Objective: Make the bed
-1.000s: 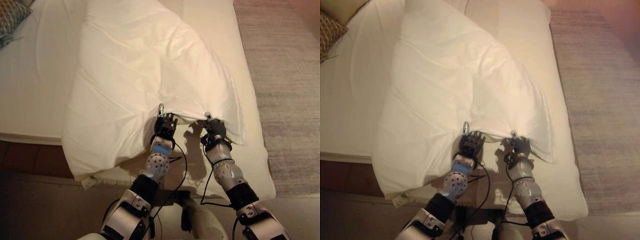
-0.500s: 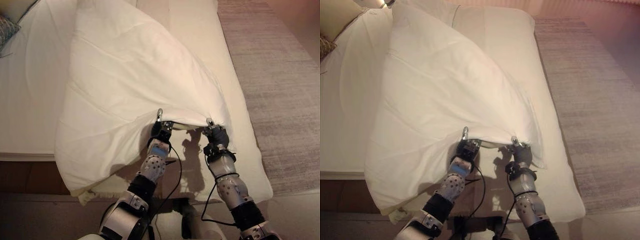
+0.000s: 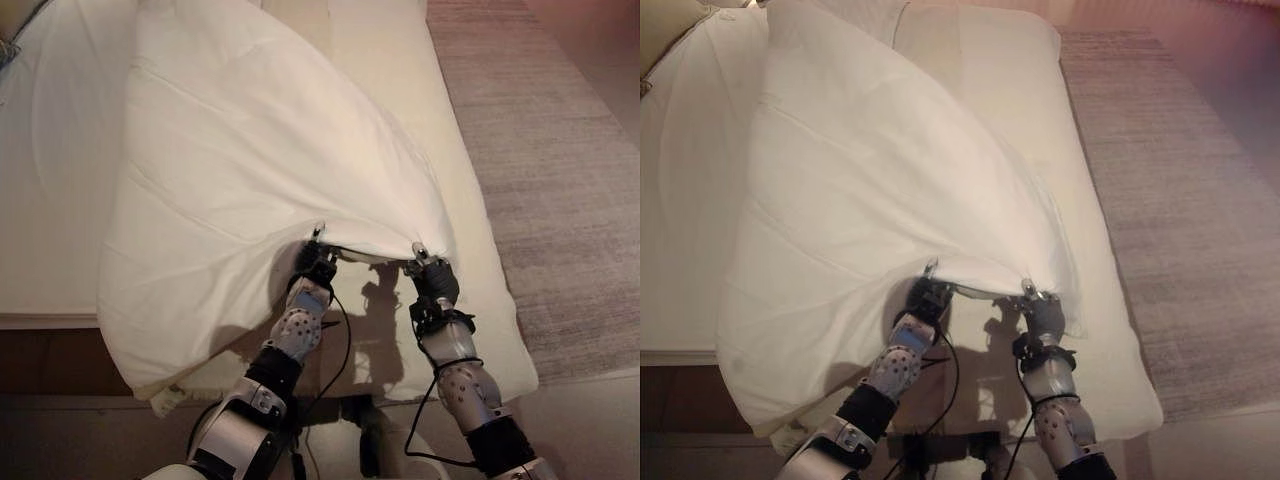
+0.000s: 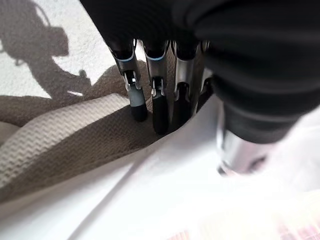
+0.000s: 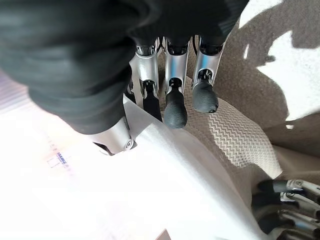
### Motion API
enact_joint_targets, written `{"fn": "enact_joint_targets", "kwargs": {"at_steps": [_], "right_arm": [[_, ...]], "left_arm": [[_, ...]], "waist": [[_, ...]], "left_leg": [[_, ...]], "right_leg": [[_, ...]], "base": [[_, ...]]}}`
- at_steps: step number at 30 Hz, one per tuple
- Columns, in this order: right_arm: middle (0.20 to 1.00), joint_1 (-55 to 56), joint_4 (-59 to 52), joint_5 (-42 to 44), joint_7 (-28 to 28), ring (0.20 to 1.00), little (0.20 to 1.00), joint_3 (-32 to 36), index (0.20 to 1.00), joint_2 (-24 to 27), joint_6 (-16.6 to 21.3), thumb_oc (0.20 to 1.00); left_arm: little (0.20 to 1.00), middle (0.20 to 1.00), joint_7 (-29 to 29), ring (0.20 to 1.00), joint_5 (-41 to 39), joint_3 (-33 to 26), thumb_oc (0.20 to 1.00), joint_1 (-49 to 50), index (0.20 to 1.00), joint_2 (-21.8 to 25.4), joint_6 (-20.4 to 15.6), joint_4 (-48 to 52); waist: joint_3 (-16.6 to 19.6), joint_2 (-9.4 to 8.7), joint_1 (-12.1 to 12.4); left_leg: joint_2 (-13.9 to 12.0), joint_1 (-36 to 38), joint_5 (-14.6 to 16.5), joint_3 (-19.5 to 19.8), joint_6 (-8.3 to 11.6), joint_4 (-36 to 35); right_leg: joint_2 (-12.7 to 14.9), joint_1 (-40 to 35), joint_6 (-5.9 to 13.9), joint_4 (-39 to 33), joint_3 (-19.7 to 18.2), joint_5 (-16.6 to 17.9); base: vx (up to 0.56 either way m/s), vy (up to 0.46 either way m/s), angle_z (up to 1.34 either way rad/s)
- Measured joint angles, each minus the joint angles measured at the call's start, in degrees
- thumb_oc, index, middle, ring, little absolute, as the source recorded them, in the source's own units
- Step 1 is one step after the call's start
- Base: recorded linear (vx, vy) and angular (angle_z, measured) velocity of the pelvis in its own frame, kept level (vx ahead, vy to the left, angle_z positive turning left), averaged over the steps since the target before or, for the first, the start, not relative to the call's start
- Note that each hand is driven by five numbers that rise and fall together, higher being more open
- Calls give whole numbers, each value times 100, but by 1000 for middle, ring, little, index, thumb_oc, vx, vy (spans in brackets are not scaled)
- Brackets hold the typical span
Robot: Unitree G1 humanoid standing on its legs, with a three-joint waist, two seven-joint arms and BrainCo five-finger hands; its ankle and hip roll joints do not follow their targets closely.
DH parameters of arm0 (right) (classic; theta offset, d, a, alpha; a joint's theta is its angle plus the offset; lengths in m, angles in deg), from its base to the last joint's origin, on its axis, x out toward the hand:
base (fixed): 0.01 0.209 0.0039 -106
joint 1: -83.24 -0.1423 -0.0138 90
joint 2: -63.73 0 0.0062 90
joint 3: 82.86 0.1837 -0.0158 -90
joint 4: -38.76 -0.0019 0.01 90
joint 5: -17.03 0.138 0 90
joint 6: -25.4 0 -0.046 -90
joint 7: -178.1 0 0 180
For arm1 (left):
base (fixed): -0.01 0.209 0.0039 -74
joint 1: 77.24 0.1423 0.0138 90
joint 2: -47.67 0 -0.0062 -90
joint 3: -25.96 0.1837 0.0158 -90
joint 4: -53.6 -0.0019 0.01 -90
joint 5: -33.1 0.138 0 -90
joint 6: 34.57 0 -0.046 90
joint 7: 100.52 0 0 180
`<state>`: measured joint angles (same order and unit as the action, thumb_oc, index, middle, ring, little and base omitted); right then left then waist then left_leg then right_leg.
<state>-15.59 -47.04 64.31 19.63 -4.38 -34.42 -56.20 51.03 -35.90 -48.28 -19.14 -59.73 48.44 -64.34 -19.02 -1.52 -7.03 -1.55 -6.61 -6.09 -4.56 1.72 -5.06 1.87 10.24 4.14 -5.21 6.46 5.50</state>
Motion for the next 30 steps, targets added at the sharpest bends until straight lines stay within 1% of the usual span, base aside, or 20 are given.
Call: {"fn": "enact_joint_targets", "kwargs": {"at_steps": [7,10,12,13,14,15,16,17,18,19,21,22,23,24,25,26,27,28,29,30], "right_arm": [[200,-27,333,29,-118,200,200,-54,200,-17,-1,200],[200,-111,570,89,-146,200,200,-198,200,-40,-1,200],[200,-111,639,130,-194,200,200,-304,200,-50,-3,200],[200,-134,748,143,-231,200,200,-366,200,-67,-3,200],[200,-131,791,151,-232,200,200,-386,200,-66,-3,200],[200,-133,923,167,-238,200,200,-411,200,-71,-3,200],[200,-140,993,169,-240,200,200,-415,200,-75,-4,200],[200,-158,1129,185,-239,200,200,-416,200,-84,-4,200],[200,-116,1205,189,-240,200,200,-416,200,-86,-5,200],[200,-30,1249,194,-247,200,200,-416,200,-114,-9,200],[200,-14,1280,210,-283,200,200,-417,200,-203,-9,200],[200,-30,1339,296,-301,200,200,-421,200,-251,-9,200],[200,-24,1474,427,-349,200,200,-429,200,-290,-11,200],[200,17,1524,475,-365,200,200,-431,200,-287,-19,200],[200,32,1560,554,-425,200,200,-409,200,-294,-35,200],[200,17,1648,588,-459,200,200,-414,200,-288,-44,200],[200,7,1635,639,-488,200,200,-414,200,-281,-86,200],[200,8,1640,642,-505,200,200,-415,200,-274,-101,200],[200,-19,1623,642,-523,200,200,-426,200,-233,-129,200],[200,-37,1625,642,-545,200,200,-425,200,-203,-144,200]], "left_arm": [[200,200,107,200,87,-16,200,156,200,8,-1,18],[200,200,168,200,80,-203,200,436,200,-40,-20,176],[200,200,208,200,78,-279,200,614,200,-46,-64,216],[200,200,256,200,78,-355,200,747,200,-91,-128,259],[200,200,264,200,78,-371,200,809,200,-125,-158,298],[200,200,301,200,78,-375,200,945,200,-160,-196,364],[200,200,317,200,78,-375,200,996,200,-177,-199,381],[200,200,369,200,77,-374,200,1134,200,-234,-199,382],[200,200,378,200,76,-370,200,1204,200,-264,-199,383],[200,200,410,200,79,-361,200,1314,200,-284,-199,393],[200,200,455,200,81,-366,200,1374,200,-234,-199,398],[200,200,510,200,86,-381,200,1416,200,-209,-199,407],[200,200,602,200,91,-378,200,1514,200,-196,-199,406],[200,200,618,200,90,-368,200,1542,200,-197,-198,401],[200,200,686,200,111,-361,200,1561,200,-181,-200,356],[200,200,723,200,163,-362,200,1606,200,-182,-196,344],[200,200,786,200,264,-352,200,1662,200,-165,-194,344],[200,200,821,200,304,-354,200,1682,200,-162,-194,344],[200,200,887,200,315,-354,200,1715,200,-154,-194,344],[200,200,902,200,316,-351,200,1717,200,-154,-194,344]], "waist": [[16,-17,22],[23,-28,23],[24,-29,56],[27,-29,157],[31,-36,143],[36,-28,221],[36,-28,213],[34,-5,288],[45,2,285],[43,15,339],[49,33,365],[50,32,433],[55,-30,473],[54,-24,472],[68,6,467],[82,-39,490],[122,-32,461],[149,8,480],[233,156,481],[255,197,493]], "left_leg": [[-12,5,-3,-2,-2,1],[-27,91,3,-19,4,1],[-54,196,19,-21,24,1],[-74,265,25,-16,33,1],[-83,295,33,-19,45,1],[-94,315,34,23,51,0],[-95,324,42,59,65,-1],[-90,338,49,186,71,-9],[-96,431,57,207,64,-12],[-99,508,55,293,65,-4],[-112,566,60,346,41,15],[-105,557,97,404,59,103],[-50,497,351,505,220,466],[-100,452,405,506,101,680],[-318,345,675,779,364,1262],[-474,306,761,800,296,1548],[-737,355,907,1082,546,1702],[-868,448,934,1207,578,1677],[-996,548,1055,1476,749,1637],[-973,629,1046,1532,710,1578]], "right_leg": [[-11,-3,0,1,7,0],[-24,-72,0,1,-1,0],[-48,-175,1,1,12,-1],[-67,-243,7,2,26,-7],[-74,-265,17,1,19,-18],[-77,-324,0,2,77,-45],[-76,-354,-17,5,107,-54],[-60,-472,-33,9,235,-77],[-64,-518,-42,18,259,-112],[-48,-608,-73,97,351,-179],[-30,-603,-111,323,395,-354],[0,-622,-127,378,410,-376],[164,-737,-278,354,417,-328],[177,-744,-298,434,430,-402],[310,-760,-326,585,456,-431],[402,-743,-401,658,461,-515],[572,-727,-195,795,414,-535],[601,-680,-155,881,392,-641],[705,-509,115,1118,249,-640],[792,-427,160,1226,174,-636]], "base": [[4,-16,0],[2,-38,-5],[-12,-17,-2],[-29,-18,-4],[-19,4,7],[0,18,15],[-9,33,35],[-15,42,32],[-22,33,38],[-29,45,33],[-44,171,31],[-32,198,25],[0,339,22],[28,383,30],[31,572,20],[14,488,23],[-38,565,6],[-83,586,-3],[-79,443,-25],[-139,639,-19]]}}
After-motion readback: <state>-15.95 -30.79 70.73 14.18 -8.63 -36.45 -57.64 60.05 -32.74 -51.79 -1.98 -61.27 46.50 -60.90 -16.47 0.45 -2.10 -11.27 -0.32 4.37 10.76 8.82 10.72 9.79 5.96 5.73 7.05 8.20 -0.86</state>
